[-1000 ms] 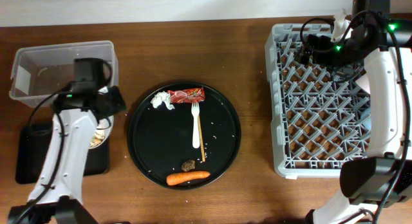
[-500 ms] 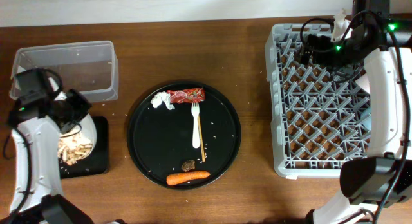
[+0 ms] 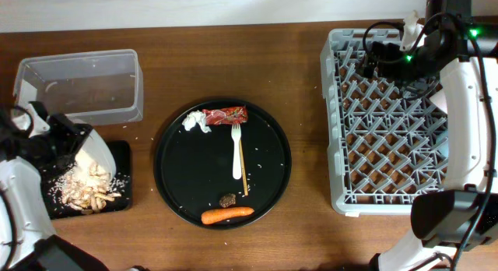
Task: Sort waste into correct bins and load items into the dishwasher rack
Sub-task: 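Tilt the plate with the left gripper to dump rice onto the black tray, then carry the emptied plate back and lower it onto the round tray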
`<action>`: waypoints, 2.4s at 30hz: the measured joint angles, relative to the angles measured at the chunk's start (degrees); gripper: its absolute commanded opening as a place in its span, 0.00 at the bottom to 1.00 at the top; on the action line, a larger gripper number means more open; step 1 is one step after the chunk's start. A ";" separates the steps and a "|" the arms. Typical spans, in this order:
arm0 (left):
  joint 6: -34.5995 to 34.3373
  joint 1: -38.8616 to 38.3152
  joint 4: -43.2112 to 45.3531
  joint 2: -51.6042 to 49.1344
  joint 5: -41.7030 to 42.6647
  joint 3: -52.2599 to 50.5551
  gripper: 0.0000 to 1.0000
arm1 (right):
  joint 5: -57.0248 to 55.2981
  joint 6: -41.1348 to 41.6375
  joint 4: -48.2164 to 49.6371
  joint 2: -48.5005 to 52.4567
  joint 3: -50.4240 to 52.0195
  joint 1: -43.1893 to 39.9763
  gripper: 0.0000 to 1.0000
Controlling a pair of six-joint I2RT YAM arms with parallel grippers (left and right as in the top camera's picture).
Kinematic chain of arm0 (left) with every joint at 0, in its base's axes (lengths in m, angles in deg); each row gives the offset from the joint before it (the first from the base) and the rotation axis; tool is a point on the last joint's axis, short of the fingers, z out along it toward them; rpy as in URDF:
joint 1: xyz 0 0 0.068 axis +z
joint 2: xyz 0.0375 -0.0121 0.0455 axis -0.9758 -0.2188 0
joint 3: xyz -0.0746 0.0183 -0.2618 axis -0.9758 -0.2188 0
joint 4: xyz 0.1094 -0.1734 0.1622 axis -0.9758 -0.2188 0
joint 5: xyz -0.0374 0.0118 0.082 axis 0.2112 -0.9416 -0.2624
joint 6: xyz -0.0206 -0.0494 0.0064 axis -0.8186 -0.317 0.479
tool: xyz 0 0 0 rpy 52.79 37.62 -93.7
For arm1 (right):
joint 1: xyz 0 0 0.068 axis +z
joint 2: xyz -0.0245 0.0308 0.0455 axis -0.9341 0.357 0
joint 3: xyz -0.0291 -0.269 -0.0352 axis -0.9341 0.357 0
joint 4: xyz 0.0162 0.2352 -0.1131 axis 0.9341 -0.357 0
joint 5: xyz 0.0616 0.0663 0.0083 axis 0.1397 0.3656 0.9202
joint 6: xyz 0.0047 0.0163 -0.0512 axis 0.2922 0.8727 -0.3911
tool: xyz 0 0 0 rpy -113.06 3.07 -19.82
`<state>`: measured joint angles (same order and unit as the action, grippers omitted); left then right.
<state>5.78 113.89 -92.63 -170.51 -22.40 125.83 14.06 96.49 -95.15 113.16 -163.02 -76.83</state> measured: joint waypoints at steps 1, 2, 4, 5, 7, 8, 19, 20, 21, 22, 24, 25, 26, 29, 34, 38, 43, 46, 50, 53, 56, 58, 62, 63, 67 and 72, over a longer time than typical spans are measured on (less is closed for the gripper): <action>0.11 0.94 0.00 0.00 1.68 0.00 0.00 | 0.00 -0.02 0.00 0.00 0.00 0.00 0.99; 0.11 2.25 -0.15 0.00 3.54 0.00 0.00 | 0.00 -0.02 0.00 0.00 0.00 0.00 0.99; 0.15 3.76 -0.59 0.00 5.55 0.00 0.00 | 0.00 -0.02 0.00 0.00 0.00 0.00 0.99; 0.20 4.76 -1.40 0.00 6.60 0.00 0.00 | 0.00 0.00 0.00 -0.02 0.00 0.00 0.99; 0.33 6.54 -3.06 0.00 8.26 0.00 0.01 | 0.00 -0.02 0.02 0.00 0.00 0.00 0.99; 0.31 7.41 -3.45 0.00 9.46 -0.02 0.01 | 0.00 0.00 0.00 0.00 0.00 0.00 0.99; 1.05 15.56 -3.80 0.02 27.17 -0.02 0.00 | 0.00 -0.02 0.02 0.00 0.00 0.00 0.99; 1.22 15.96 -4.98 0.02 28.17 -0.02 0.00 | 0.00 -0.02 0.02 0.00 0.00 0.00 0.99; 1.38 16.22 -5.29 0.02 28.63 -0.02 0.00 | 0.00 0.00 0.00 0.00 0.00 0.00 0.99; 1.42 16.63 -5.31 0.00 29.46 -0.02 0.00 | 0.00 -0.02 0.00 0.00 0.00 0.00 0.99; 2.05 17.31 -5.79 0.02 32.22 -0.02 0.00 | 0.00 0.02 0.00 0.00 0.00 0.00 0.99; 2.25 17.55 -5.22 0.02 32.39 -0.02 0.01 | 0.00 0.02 0.00 0.00 0.00 0.00 0.99; 2.29 17.99 -5.84 0.02 32.13 -0.02 0.00 | 0.00 0.00 0.02 0.00 0.00 0.00 0.99; 2.58 19.30 -8.63 0.02 30.97 0.02 0.00 | 0.00 -0.04 0.00 0.00 0.00 0.00 0.99; 4.22 19.93 -9.16 0.02 34.27 -0.20 0.00 | 0.00 0.00 0.02 0.00 0.00 0.00 0.99; 4.28 19.91 -8.94 0.02 34.21 -0.31 0.00 | 0.00 0.02 0.00 0.00 0.00 0.00 0.99; 4.76 19.93 -10.43 0.02 30.62 -0.33 0.00 | 0.00 -0.04 0.00 0.00 0.00 0.00 0.99; 6.51 19.96 -10.82 2.56 30.29 -0.33 0.00 | 0.00 0.00 0.00 0.00 0.00 0.00 0.99; 7.61 18.10 -8.90 12.11 29.18 -0.33 0.00 | 0.00 0.00 0.00 0.00 0.00 0.00 0.99; 7.87 10.27 -8.00 17.57 26.01 -0.31 0.00 | 0.00 -0.02 0.02 0.00 0.00 0.00 0.99; 7.87 -4.17 -8.15 19.41 18.84 0.46 0.00 | -0.02 0.00 0.02 0.00 0.00 0.00 0.99; 7.82 -13.60 -8.26 19.96 13.40 0.81 0.00 | -0.02 -0.02 0.04 0.00 0.00 0.00 0.99; 5.88 -39.58 -8.41 19.28 -5.55 1.16 0.00 | -0.02 0.00 0.00 0.00 0.00 0.00 0.99; 4.74 -45.83 -8.39 18.34 -11.52 1.25 0.00 | -0.02 0.00 -0.02 0.00 0.00 0.00 0.99; 1.36 -59.19 -8.33 9.73 -29.29 1.49 0.00 | -0.02 -0.02 0.02 0.00 0.00 0.00 0.99; 0.22 -61.66 -7.41 -8.48 -35.21 1.60 0.00 | 0.00 0.00 -0.02 0.00 0.00 0.00 0.99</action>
<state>6.00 52.24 -100.04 -179.00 -57.61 127.43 14.06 96.49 -95.17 113.16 -163.02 -76.83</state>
